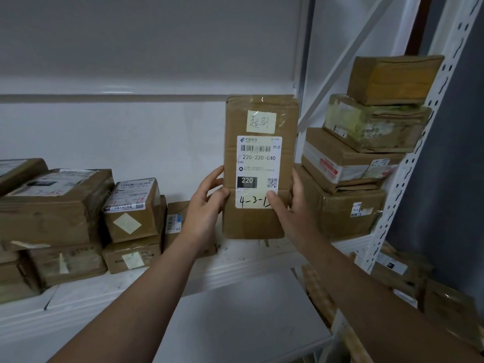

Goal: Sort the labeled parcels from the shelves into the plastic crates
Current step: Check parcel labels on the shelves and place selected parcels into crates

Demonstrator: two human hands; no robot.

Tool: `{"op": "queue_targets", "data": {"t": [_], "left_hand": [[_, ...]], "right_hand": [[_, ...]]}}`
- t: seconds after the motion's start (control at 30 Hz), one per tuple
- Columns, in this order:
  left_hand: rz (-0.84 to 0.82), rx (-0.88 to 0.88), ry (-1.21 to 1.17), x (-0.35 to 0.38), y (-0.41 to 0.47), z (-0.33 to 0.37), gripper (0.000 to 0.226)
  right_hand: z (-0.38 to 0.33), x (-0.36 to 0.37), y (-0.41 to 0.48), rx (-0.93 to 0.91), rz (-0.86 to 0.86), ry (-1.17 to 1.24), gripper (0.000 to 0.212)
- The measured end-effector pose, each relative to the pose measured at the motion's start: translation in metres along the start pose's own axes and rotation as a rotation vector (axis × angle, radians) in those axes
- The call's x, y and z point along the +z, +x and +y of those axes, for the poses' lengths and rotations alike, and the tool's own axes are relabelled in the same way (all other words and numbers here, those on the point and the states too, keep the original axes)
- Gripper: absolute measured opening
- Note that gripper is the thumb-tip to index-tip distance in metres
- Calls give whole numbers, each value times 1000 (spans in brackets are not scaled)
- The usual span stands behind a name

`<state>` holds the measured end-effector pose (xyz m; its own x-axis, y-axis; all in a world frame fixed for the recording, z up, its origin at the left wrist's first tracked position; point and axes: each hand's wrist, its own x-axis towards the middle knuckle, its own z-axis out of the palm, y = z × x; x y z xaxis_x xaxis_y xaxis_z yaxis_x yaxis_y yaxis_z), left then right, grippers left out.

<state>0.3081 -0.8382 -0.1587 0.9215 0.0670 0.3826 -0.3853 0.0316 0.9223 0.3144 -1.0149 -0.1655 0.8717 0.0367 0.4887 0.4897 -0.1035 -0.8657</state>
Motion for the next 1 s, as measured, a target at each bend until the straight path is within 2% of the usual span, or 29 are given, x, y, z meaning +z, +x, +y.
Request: {"op": "queue_targets", "data": {"t": [0.27,0.47,0.6,0.7,1.0], "left_hand": [[36,-25,-10,7,-6,-1,40],[51,-49,-3,10,-10,-1,40],[105,-20,-93,21,-18,3,37],[97,11,-73,35,-34,4,32],[72,41,-49,54,-85,-11,65]], "right_hand": [[9,-2,0,-1,8,-37,64],[8,-3,-2,5,4,-22,61],[9,-2,-12,38,7,11,61],[4,-4,-29,49,23,49,56],[7,-31,-84,162,50,84,58]]}}
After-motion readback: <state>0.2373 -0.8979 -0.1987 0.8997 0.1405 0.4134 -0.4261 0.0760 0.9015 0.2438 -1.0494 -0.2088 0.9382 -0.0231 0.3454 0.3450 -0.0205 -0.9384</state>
